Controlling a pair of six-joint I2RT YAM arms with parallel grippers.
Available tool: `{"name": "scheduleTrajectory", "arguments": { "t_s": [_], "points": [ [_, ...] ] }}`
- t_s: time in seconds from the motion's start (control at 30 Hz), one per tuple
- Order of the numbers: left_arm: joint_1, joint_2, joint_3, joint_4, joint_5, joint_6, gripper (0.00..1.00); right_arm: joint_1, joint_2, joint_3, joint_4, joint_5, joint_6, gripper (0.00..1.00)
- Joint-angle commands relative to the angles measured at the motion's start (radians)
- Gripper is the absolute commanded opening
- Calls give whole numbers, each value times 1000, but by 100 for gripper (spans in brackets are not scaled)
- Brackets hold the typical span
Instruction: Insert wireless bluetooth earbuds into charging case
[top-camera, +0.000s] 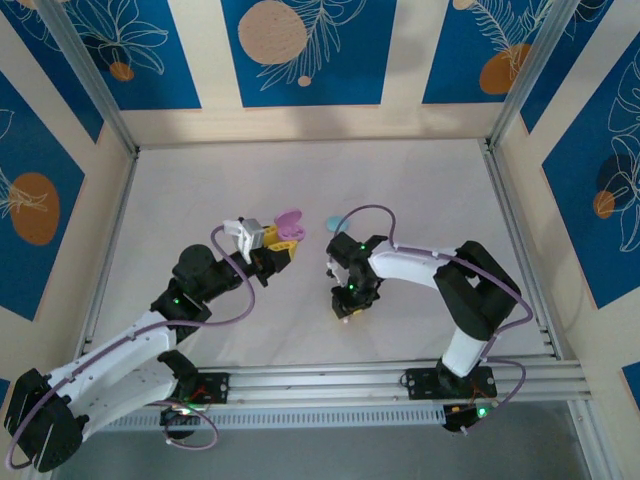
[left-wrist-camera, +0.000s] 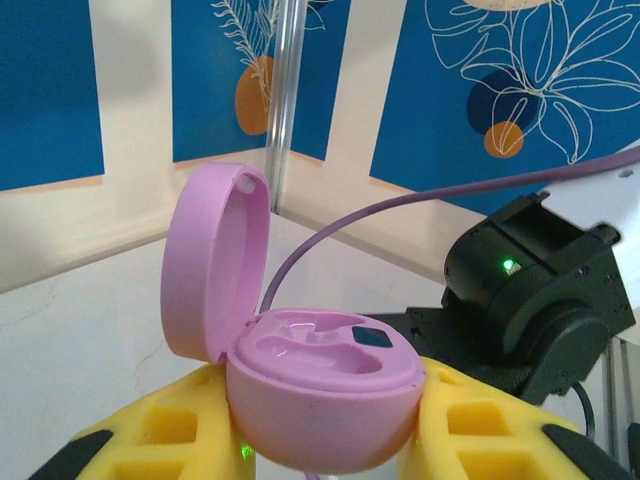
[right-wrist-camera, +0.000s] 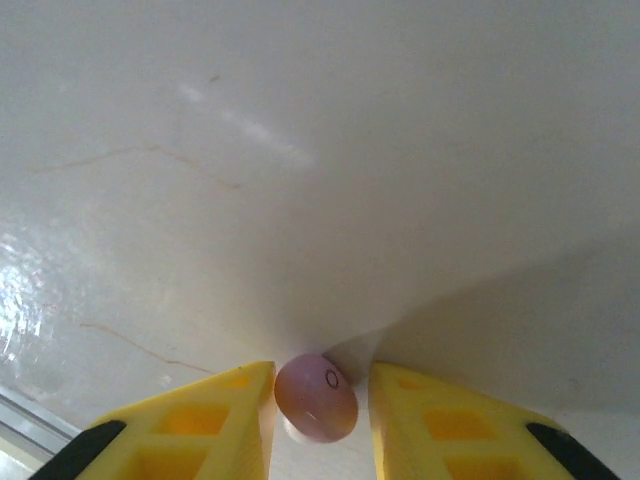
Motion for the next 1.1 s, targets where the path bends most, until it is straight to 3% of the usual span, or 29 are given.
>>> {"name": "scheduleTrajectory", "arguments": {
  "t_s": [0.0, 0.23, 0.47, 0.63, 0.83, 1.07],
  "points": [
    [-9, 3, 28, 8, -9, 20, 20, -82, -73, 0, -12, 66, 58, 31],
    [-10, 20, 36, 13, -1, 23, 20, -222, -86, -40, -17, 58, 86, 32],
    [-9, 16, 37, 11, -6, 21, 20, -167, -132, -39, 14, -93, 127, 36],
    [-10, 17, 39, 12, -6, 20, 20, -91, -112, -30, -14, -80, 167, 42],
    [-9, 19, 46, 9, 1, 23, 20, -73, -114, -64, -7, -44, 304, 51],
    [-10, 7, 51, -8, -1, 41, 20, -55, -115, -88, 35, -124, 401, 53]
  ]
}}
